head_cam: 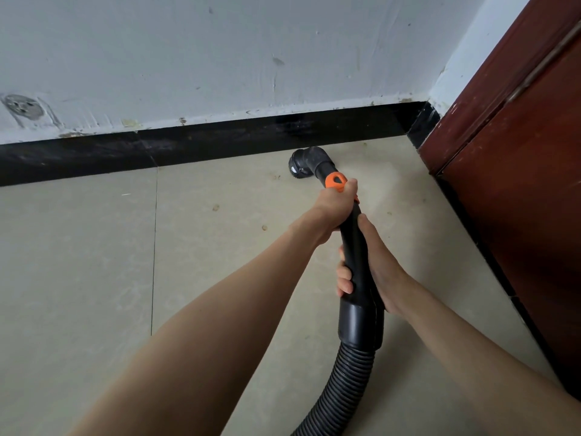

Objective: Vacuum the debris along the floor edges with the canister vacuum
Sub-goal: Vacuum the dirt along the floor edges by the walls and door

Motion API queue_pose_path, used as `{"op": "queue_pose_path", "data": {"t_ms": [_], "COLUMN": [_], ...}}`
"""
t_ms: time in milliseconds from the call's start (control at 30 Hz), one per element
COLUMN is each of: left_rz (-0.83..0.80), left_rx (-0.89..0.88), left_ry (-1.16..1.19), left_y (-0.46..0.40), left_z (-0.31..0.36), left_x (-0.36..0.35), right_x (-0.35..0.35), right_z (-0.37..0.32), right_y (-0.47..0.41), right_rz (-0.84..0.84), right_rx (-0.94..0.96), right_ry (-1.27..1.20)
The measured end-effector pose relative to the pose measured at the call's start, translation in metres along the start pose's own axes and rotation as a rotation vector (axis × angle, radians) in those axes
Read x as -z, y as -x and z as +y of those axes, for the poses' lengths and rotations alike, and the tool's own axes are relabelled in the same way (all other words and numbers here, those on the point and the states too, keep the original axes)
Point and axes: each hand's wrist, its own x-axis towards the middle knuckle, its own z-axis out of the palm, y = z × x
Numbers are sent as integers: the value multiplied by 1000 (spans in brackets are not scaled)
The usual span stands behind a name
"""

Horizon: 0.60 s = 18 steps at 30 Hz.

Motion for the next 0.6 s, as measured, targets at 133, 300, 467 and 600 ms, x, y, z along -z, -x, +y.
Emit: {"op": "queue_pose_path", "data": {"t_ms": [133, 300, 467, 600], "left_rz": [-24, 24, 84, 159], "left_rx": [2, 10, 17, 19], "left_ry": [-37, -19, 42, 122], "left_y": [3, 6, 10, 16], "left_z": [-10, -11, -5, -9], "left_x": [-2, 14, 38, 54], "right_x": [5, -7, -31, -45], "right_z": [9, 7, -1, -5], "right_y": [4, 1, -8, -9], "right_rz": [-41, -91, -110, -138], "right_rx": [-11, -21, 0, -24], "right_ry": [-30, -9, 46, 131]}}
